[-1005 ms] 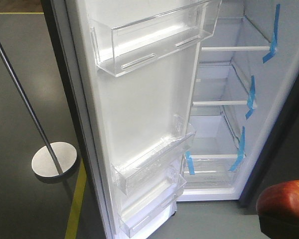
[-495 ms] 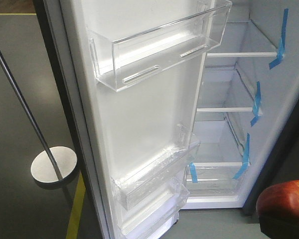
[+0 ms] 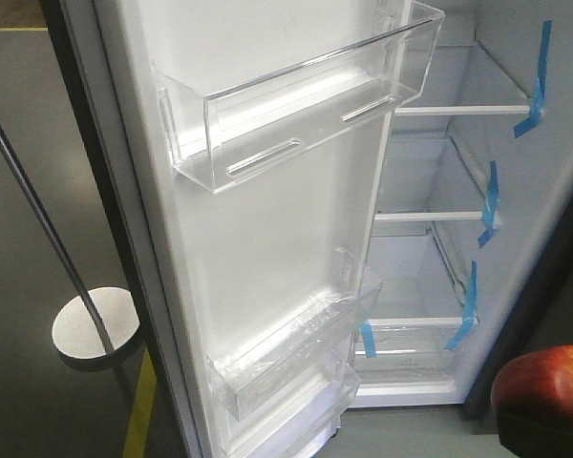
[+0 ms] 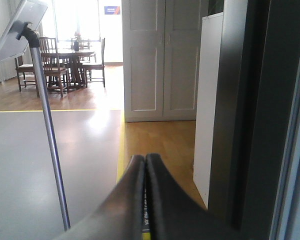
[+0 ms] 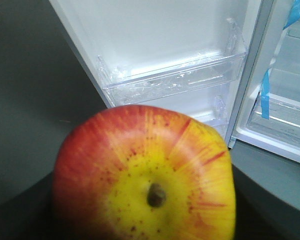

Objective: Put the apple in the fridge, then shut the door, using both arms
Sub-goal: 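Approach the open refrigerator door bins with the apple held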

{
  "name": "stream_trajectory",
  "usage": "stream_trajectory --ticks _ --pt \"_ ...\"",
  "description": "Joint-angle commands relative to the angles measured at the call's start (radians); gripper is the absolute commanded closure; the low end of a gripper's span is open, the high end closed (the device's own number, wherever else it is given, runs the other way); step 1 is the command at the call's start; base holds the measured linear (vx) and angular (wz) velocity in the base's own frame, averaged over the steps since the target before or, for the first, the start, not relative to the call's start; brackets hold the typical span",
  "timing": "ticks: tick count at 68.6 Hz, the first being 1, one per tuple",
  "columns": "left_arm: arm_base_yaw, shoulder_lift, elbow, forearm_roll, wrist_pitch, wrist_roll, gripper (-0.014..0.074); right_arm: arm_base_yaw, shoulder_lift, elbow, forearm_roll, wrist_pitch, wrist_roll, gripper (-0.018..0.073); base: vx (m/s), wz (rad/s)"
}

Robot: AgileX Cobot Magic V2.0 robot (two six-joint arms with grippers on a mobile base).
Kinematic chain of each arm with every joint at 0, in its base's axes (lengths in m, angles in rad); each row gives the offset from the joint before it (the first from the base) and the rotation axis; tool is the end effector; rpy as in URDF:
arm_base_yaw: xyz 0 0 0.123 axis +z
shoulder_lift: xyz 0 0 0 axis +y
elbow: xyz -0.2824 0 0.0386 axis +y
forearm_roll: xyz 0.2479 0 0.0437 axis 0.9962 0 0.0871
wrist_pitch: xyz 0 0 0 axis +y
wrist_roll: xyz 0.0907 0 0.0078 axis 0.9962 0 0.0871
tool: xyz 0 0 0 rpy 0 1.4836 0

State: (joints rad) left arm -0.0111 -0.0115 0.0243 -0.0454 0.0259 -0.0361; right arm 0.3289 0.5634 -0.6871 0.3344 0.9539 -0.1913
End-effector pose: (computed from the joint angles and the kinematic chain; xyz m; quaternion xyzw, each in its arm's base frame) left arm 0.0565 -0.0007 0.2032 -0.0238 0.6893 -0.0339 0.7233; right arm 0.0759 0.0517 0.3228 -0.1998 0.8811 0.1899 0.3844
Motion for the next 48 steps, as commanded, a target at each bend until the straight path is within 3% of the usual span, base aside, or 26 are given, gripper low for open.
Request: stream_trajectory --ticks 1,48 --pt "0.0 -0.015 0.012 -0.01 -0.074 -0.009 0.0603 0.0 0.002 -0.028 0.02 -0.069 -0.01 0.0385 0.01 -0.03" --pt "0.0 -0.015 0.012 -0.01 -0.074 -0.009 0.0603 0.0 0.002 -0.028 0.02 -0.069 -0.01 0.0385 0.0 0.0"
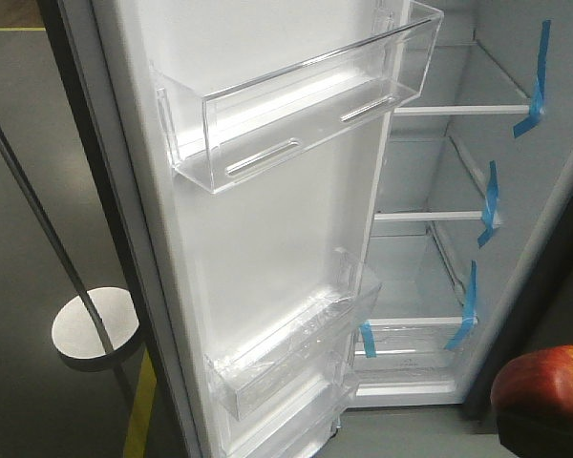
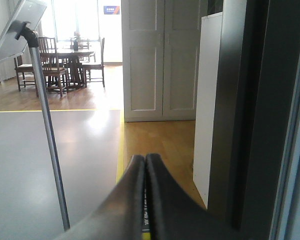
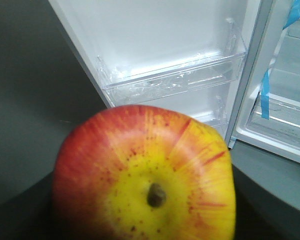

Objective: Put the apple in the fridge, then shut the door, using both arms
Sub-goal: 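Approach the open refrigerator door bins with the apple held, then raise the right gripper and move the apple over the top door bin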

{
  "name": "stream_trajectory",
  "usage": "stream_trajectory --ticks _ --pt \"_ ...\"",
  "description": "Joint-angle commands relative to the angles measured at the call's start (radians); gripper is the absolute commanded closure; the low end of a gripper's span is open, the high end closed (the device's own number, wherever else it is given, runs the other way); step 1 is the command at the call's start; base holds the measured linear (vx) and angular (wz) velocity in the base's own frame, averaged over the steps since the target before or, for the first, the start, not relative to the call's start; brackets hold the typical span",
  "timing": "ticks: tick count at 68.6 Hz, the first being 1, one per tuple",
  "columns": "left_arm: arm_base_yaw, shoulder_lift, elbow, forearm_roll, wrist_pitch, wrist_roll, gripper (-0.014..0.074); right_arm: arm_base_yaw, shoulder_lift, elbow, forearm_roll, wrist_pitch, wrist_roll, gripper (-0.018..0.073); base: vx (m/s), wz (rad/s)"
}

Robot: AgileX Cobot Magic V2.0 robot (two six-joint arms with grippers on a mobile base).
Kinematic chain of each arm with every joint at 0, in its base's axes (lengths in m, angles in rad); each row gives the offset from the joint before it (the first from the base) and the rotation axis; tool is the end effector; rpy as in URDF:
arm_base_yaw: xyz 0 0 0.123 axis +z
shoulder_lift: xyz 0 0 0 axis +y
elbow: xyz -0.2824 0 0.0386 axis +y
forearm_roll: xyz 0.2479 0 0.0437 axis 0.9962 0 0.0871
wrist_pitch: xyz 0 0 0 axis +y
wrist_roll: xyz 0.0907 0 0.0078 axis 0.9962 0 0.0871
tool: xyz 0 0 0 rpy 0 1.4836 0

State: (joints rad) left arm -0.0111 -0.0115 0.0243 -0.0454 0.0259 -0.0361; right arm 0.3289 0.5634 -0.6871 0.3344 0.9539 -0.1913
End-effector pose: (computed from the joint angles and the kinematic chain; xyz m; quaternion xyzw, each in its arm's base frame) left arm 0.0565 -0.0007 0.2032 -0.0238 0.6893 -0.0339 0.7233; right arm 0.0759 0.0517 0.3228 -0.1998 0.8811 0.1899 0.3844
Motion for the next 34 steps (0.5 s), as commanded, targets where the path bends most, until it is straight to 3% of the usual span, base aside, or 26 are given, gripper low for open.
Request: stream_trajectory --ticks 1,21,34 --pt "0.0 -0.015 0.012 -0.01 -0.074 -0.009 0.0603 0.0 0.002 -0.028 0.02 -0.069 -0.01 0.0385 0.0 0.0" --pt "0.0 -0.015 0.012 -0.01 -0.074 -0.009 0.0603 0.0 0.002 -0.028 0.023 -0.077 -0.011 0.0385 0.0 0.0" --pt "0.0 -0.015 0.012 -0.01 -0.074 -0.009 0.0603 0.0 0.049 -0.046 0.005 -0.192 -0.01 0.0385 0.0 0.0"
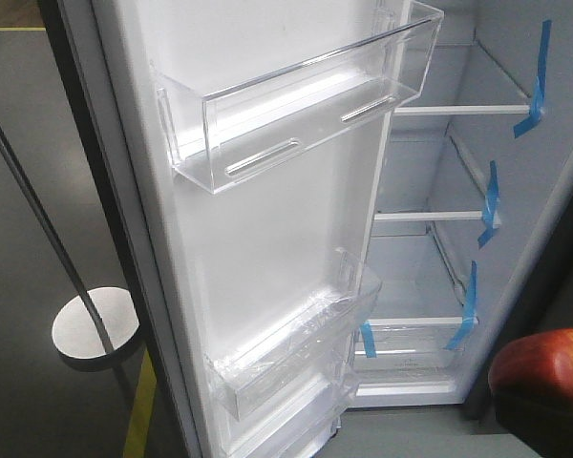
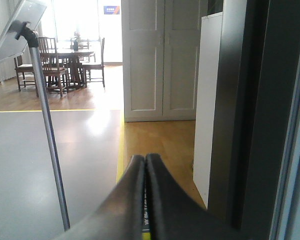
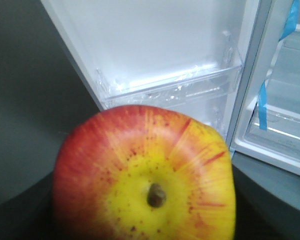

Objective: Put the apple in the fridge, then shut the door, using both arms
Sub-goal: 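Raise the right gripper and move the apple over the top door bin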

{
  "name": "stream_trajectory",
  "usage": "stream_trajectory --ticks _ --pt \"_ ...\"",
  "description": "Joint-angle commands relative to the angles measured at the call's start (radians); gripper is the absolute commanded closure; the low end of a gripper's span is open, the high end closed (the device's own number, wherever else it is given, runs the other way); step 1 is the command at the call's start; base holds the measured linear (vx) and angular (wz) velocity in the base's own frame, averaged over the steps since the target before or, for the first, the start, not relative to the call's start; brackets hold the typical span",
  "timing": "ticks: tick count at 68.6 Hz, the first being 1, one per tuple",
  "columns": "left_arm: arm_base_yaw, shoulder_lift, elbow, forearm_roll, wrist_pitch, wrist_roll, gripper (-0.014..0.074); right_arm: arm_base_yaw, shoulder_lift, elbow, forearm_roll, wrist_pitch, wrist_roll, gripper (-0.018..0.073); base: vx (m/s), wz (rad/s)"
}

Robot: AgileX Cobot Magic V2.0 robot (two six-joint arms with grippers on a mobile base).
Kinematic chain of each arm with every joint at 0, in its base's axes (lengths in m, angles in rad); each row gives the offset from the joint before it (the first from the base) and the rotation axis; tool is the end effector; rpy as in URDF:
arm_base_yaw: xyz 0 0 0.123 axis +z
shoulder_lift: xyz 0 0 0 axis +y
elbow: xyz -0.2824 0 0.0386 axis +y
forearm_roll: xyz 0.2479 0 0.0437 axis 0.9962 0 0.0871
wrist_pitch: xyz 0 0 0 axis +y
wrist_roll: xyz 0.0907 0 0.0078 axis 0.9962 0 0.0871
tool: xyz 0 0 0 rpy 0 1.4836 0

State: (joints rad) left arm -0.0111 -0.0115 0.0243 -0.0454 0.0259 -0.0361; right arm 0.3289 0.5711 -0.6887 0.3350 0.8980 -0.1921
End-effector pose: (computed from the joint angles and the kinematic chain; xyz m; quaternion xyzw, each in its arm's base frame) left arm 0.0565 -0.0007 0.2032 -0.0238 0.6893 -0.0339 0.7233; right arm 0.0809 0.0524 0.3262 -0.1925 0.8724 0.1904 0.4068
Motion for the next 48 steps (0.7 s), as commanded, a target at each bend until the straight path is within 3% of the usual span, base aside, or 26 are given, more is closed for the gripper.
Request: stream_trajectory --ticks 1,14,48 --pt "0.0 -0.015 0.012 -0.01 -0.074 -0.009 0.0603 0.0 0.051 -0.051 0.003 -0.144 -0.009 0.0385 0.0 0.0" --pt "0.0 -0.015 0.012 -0.01 -0.074 -0.009 0.0603 0.0 0.223 -0.22 -0.038 -0.173 -0.033 0.0382 0.0 0.0" --pt "0.0 -0.015 0.012 -0.01 -0.074 -0.009 0.0603 0.0 0.659 -0.878 -0.037 -0.161 -0.074 0.0374 0.0 0.0"
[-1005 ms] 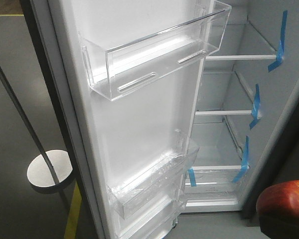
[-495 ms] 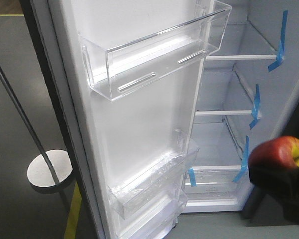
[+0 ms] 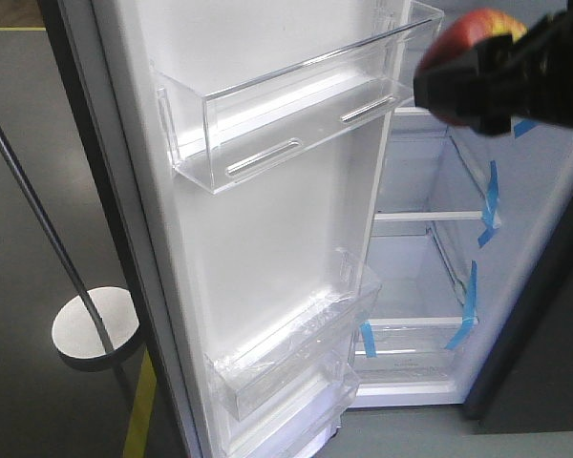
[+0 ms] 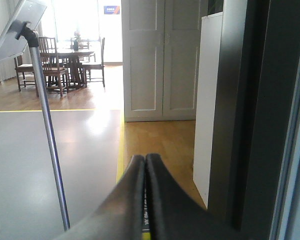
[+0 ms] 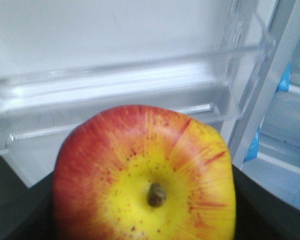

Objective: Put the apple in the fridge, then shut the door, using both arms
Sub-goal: 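Raise the right gripper and move the apple over the top door bin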

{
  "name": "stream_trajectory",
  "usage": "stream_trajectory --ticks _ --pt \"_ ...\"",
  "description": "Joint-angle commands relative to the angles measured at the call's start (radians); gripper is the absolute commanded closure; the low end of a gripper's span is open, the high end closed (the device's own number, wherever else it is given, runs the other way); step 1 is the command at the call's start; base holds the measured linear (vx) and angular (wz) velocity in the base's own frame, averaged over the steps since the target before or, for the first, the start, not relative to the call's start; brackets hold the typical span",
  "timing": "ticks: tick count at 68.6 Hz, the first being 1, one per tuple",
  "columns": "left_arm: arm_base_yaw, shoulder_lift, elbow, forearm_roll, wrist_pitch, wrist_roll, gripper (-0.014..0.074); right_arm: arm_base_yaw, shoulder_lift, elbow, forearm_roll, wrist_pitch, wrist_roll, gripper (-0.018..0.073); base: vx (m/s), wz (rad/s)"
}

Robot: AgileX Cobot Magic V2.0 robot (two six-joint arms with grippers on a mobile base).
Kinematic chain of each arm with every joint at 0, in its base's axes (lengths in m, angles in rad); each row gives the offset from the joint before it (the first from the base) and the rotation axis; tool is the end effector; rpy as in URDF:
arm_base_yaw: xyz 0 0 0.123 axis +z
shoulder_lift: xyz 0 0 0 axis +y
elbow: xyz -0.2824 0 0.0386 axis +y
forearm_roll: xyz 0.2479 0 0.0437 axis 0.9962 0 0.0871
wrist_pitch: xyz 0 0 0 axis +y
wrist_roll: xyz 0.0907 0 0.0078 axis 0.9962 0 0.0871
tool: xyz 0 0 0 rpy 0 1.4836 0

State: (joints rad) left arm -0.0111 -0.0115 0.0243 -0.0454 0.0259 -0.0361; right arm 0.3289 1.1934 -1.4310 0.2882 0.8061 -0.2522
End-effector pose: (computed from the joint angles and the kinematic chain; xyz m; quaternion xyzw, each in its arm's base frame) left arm 0.0565 -0.0007 0.2032 -0.0238 0.6893 -0.0339 0.7233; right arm 0.2232 0.0959 0.4609 -0.2125 0.8199 0.1597 0.5071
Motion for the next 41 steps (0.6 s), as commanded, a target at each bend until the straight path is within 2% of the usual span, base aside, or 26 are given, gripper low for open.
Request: stream_trajectory --ticks 1,26,41 --pt "0.0 -0.015 0.012 -0.01 -0.074 -0.009 0.0603 0.0 0.047 -0.152 0.01 -0.069 -0.014 0.0373 0.0 0.0" --pt "0.0 -0.015 0.012 -0.01 -0.074 -0.009 0.0603 0.0 0.311 -0.487 0.009 -0.066 -0.014 0.0365 0.0 0.0" --pt "0.0 -0.015 0.012 -0.01 -0.074 -0.009 0.0603 0.0 0.441 -0.604 0.01 -0.06 -0.021 0.0358 0.0 0.0"
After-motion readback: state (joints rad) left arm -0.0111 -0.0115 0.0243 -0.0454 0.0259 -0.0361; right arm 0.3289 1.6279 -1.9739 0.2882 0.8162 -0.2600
